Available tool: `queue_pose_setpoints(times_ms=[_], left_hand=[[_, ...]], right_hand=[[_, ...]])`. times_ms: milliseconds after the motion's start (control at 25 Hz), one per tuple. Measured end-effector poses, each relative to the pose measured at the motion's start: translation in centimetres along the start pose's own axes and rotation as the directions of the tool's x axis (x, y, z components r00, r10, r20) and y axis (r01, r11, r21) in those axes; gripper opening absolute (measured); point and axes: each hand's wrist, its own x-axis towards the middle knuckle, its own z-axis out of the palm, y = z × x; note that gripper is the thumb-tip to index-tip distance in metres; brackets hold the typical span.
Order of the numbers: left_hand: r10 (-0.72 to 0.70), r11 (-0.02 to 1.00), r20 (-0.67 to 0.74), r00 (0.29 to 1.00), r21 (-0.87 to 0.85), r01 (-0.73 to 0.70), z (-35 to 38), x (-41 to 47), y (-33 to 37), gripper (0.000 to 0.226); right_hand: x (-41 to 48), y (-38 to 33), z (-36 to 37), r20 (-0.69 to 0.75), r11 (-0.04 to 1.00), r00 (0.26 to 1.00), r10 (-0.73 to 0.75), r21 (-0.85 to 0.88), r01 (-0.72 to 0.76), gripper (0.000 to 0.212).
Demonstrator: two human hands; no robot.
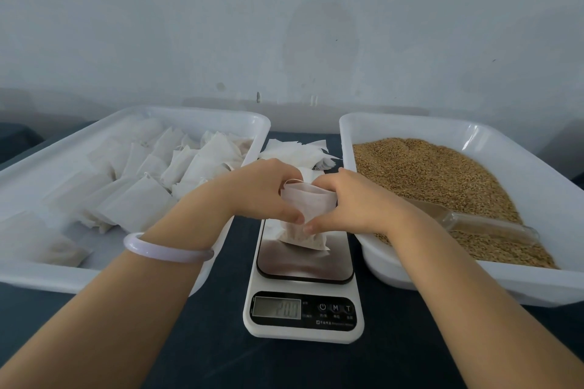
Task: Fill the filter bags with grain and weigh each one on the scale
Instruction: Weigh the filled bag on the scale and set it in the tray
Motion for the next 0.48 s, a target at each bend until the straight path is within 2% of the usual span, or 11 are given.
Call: queue_pose_setpoints(times_ms=[480], left_hand=[[0.005,1.0,0.006,1.0,-0.024,-0.005,0.1,0.06,-0.06,0.03]], right_hand=[[-0.17,-0.2,-0.12,0.007,1.0,1.0,0.004,-0.006,-0.004,0.031]])
